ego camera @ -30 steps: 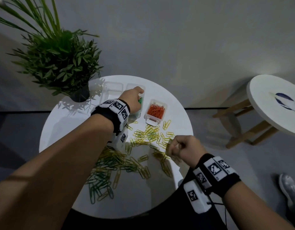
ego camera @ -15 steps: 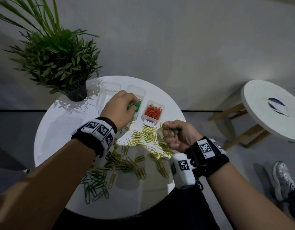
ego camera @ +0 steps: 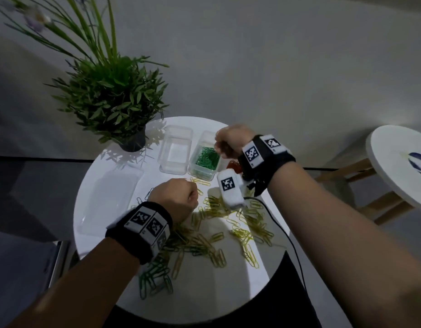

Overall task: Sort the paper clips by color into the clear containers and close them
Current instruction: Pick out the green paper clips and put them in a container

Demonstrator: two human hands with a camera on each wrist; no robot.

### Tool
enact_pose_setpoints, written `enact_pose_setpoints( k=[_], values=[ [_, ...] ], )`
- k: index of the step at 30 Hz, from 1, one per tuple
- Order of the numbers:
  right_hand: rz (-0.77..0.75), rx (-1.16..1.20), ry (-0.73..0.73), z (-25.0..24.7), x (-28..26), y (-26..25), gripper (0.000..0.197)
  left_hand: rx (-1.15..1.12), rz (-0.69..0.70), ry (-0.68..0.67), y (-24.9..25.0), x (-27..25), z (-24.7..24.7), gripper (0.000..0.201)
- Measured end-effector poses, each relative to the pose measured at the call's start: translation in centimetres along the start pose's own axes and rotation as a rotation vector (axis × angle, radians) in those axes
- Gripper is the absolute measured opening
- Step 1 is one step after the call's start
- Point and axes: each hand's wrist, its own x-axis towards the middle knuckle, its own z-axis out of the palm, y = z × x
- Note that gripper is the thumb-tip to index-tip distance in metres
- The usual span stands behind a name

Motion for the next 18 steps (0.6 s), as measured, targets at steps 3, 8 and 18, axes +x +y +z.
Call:
enact_pose_setpoints(
  k=[3,8,18],
  values=[
    [0.032,0.061,-0.002,0.5,0.6,-1.0,0.015,-0.002,0.018,-0.025,0.6,-0.1,0.3,0.016],
    [0.024,-0.003,-0.07,-0.1,0.7,-0.7,0.018,0.091,0.184,-0.144,1.4,0.6,1.4,0.032],
    [-0.156,-0.688,0.02,-3.0,-8.4,7.4,0.014,0.176,0.143,-0.07,1.3,0.5,1.2,0.024]
  ],
)
